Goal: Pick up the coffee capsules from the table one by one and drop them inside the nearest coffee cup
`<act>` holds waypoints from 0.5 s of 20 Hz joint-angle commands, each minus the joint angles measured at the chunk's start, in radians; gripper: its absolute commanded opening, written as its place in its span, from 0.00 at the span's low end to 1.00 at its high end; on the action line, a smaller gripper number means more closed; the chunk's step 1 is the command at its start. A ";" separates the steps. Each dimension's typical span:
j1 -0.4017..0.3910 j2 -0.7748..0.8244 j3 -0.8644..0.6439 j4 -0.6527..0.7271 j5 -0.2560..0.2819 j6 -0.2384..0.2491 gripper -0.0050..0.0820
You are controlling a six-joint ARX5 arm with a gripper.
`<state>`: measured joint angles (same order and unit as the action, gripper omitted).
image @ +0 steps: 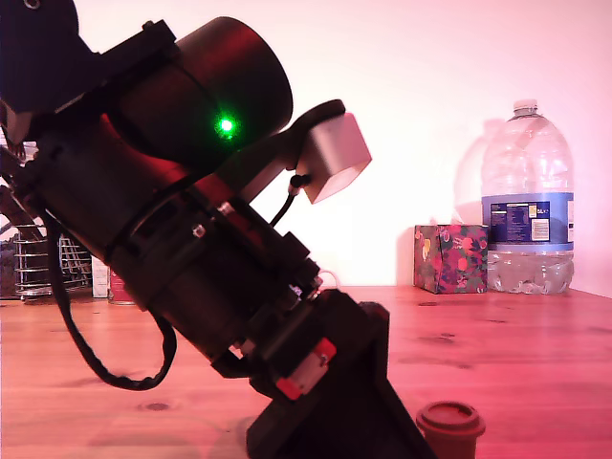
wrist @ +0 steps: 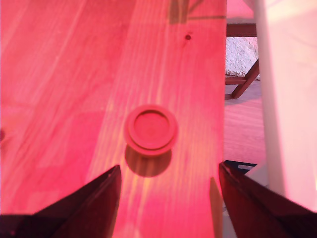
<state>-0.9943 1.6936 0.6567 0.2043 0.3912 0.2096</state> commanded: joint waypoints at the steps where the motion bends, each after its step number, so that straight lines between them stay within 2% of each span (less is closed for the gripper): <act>1: 0.010 -0.020 -0.002 0.008 -0.005 -0.006 0.67; 10: -0.001 -0.012 -0.001 0.064 -0.006 -0.007 0.67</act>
<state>-0.9886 1.6894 0.6567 0.2626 0.3840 0.2077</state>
